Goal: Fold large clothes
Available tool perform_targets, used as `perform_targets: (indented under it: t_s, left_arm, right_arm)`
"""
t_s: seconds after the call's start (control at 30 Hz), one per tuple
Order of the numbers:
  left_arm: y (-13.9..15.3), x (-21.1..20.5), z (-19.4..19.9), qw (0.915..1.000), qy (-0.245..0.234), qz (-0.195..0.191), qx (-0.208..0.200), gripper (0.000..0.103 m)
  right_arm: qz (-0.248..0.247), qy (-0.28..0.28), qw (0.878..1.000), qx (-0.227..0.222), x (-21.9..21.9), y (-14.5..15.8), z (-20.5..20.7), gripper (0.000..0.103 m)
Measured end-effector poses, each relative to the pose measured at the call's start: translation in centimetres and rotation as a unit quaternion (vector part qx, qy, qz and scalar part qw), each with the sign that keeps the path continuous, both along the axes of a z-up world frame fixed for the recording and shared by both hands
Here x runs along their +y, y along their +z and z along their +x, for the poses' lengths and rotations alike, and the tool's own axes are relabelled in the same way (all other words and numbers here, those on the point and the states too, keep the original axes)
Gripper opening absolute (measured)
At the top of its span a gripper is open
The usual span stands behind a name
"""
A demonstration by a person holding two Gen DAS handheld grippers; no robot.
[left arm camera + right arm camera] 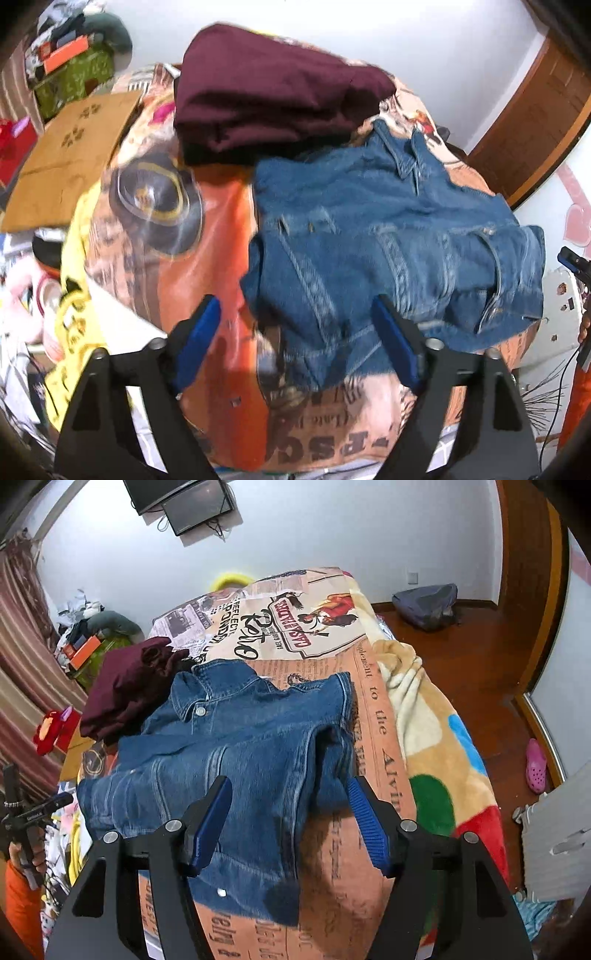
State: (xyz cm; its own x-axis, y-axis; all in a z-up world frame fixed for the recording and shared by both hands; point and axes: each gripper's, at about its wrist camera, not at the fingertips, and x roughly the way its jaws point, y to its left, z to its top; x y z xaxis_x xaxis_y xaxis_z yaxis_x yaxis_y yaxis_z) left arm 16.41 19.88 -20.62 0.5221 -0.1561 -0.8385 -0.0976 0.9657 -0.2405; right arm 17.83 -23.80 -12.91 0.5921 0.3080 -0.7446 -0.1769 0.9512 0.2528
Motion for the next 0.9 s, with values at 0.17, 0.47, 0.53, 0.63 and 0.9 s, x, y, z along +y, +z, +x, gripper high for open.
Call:
perform_targets:
  t_s: [0.17, 0.47, 0.53, 0.63, 0.9]
  left_arm:
    - [-3.6, -0.1, -0.2, 0.9964, -0.010, -0.075, 0.040, 0.085]
    - [-7.0, -1.2, 1.1, 0.9871, -0.020, -0.148, 0.058, 0.068]
    - [-6.1, -1.7, 0.7, 0.9897, -0.031, -0.132, 0.045, 0.051]
    - [-4.2, -2.2, -0.1, 0.9934, -0.049, -0.101, 0.024, 0.022]
    - [3.7, -2.9, -1.5, 0.9859, -0.093, -0.129, -0.052, 0.017]
  right_arm:
    - [0.028, -0.008, 0.999, 0.044, -0.4, -2.5, -0.3, 0.062]
    - [0.093, 0.010, 0.989, 0.115, 1.1, -7.5, -0.4, 0.062]
    - [0.074, 0.024, 0.992, 0.103, 2.1, -7.2, -0.8, 0.056]
    - [0.061, 0.055, 0.993, 0.082, 3.0, -5.8, -1.5, 0.024]
    - [0.097, 0.098, 0.990, 0.015, 4.4, 0.0, -2.0, 0.013]
